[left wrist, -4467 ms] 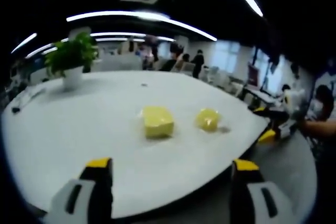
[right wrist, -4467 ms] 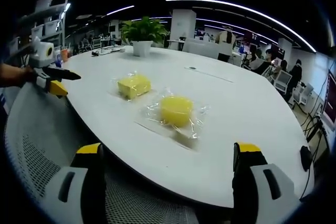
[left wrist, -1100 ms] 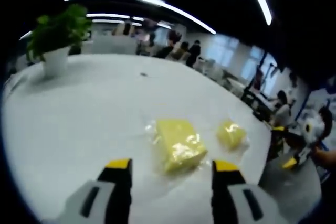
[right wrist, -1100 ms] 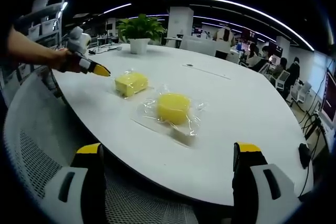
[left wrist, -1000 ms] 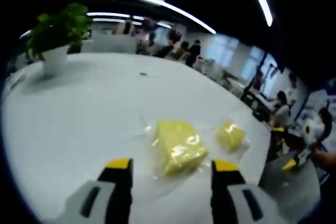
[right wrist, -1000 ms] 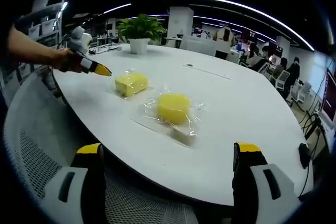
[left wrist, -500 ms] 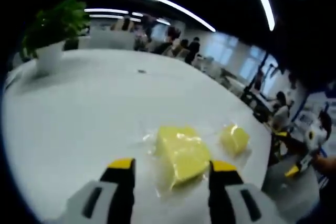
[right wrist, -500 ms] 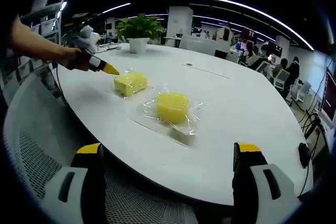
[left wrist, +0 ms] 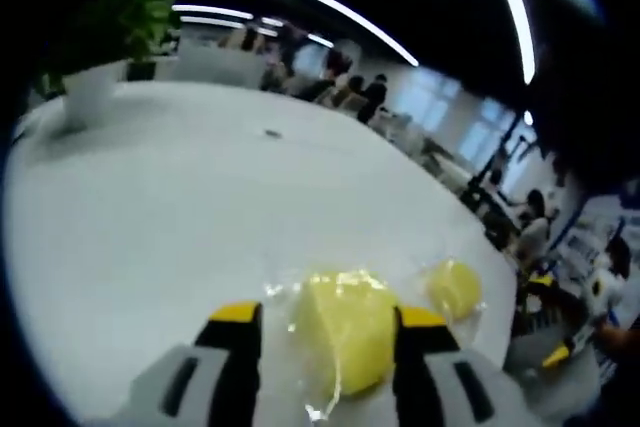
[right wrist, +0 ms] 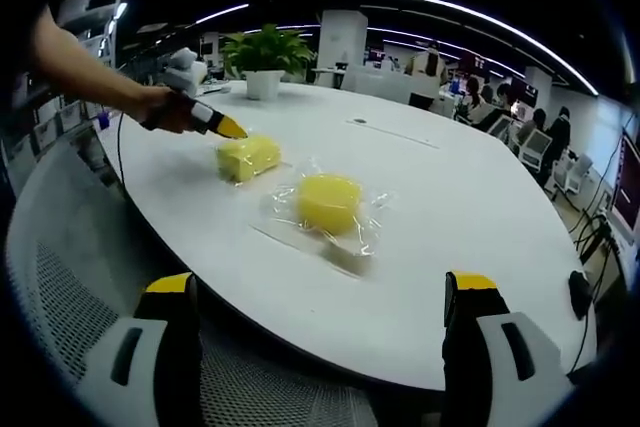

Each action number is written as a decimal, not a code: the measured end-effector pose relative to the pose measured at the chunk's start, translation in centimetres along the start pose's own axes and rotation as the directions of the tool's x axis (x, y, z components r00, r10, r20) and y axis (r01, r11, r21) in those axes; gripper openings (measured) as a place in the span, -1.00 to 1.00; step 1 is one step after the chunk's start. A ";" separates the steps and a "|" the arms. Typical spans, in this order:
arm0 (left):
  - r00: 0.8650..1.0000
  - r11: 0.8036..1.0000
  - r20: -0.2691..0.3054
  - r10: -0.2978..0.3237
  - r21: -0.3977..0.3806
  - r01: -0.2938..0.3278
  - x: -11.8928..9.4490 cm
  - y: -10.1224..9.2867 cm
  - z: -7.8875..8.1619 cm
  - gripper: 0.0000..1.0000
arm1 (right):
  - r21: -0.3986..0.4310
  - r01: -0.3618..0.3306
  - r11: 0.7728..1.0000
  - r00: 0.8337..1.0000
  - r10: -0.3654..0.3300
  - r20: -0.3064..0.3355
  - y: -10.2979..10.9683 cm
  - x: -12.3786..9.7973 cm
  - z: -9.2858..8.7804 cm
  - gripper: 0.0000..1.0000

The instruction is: Compare the silicone blocks by pressing each to a similar depth, holding the contact briefly, and releasing to observe deformation and rebound differences across the visible hardness samples.

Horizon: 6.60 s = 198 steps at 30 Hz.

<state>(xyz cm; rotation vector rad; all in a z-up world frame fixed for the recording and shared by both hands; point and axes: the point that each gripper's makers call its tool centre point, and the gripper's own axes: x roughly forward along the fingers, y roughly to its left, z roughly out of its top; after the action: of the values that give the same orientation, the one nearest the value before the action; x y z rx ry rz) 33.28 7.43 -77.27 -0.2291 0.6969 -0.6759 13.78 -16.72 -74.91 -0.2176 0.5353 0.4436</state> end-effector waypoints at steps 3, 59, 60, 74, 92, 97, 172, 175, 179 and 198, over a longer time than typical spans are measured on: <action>1.000 0.999 0.017 0.000 -0.033 0.000 0.3 0.3 0.6 0.05 | 0.001 0.001 1.000 1.000 -0.001 -0.002 0.0 0.0 0.0 0.92; 1.000 0.997 0.028 -0.010 -0.073 0.012 1.7 1.4 1.7 -1.00 | 0.007 0.020 1.000 1.000 -0.020 -0.018 -0.3 0.2 -0.3 0.92; 1.000 0.997 0.029 -0.008 -0.074 0.010 1.6 1.4 1.8 -1.00 | 0.007 0.020 1.000 1.000 -0.020 -0.018 -0.3 0.2 -0.3 0.92; 0.999 0.998 0.004 -0.038 -0.046 0.038 -0.7 -0.8 3.1 -1.00 | 0.003 0.010 1.000 1.000 -0.010 -0.011 -0.2 0.2 -0.2 0.92; 0.983 0.981 0.097 -0.155 0.129 0.142 -4.0 -6.5 7.3 -1.00 | -0.005 0.005 1.000 1.000 -0.005 0.007 -0.1 0.1 0.1 0.89; 0.977 0.977 0.098 -0.189 0.115 0.177 -4.5 -7.6 7.1 -1.00 | -0.005 0.002 1.000 1.000 -0.002 0.017 0.0 0.0 0.3 0.90; 0.692 0.722 0.235 -0.683 0.364 0.589 -20.0 -31.1 12.5 -1.00 | 0.104 -0.694 0.713 0.601 0.493 0.629 10.9 -4.9 22.3 -0.27; 0.688 0.720 0.241 -0.685 0.372 0.586 -20.0 -31.2 12.5 -1.00 | 0.117 -0.712 0.693 0.584 0.491 0.646 10.9 -5.3 22.2 -0.32; 0.683 0.718 0.246 -0.687 0.374 0.587 -20.1 -31.5 12.5 -1.00 | 0.109 -0.706 0.700 0.582 0.485 0.653 10.9 -5.7 22.4 -0.38; 0.660 0.683 0.216 -0.720 0.392 0.617 -22.0 -31.3 11.6 -1.00 | 0.085 -0.723 0.686 0.643 0.622 0.447 10.5 -8.7 22.3 -0.94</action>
<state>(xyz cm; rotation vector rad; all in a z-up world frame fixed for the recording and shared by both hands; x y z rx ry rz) 12.96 -2.69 -44.35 -0.3395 0.1219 -1.4142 12.12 -3.54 -52.43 0.3517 0.2554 1.1316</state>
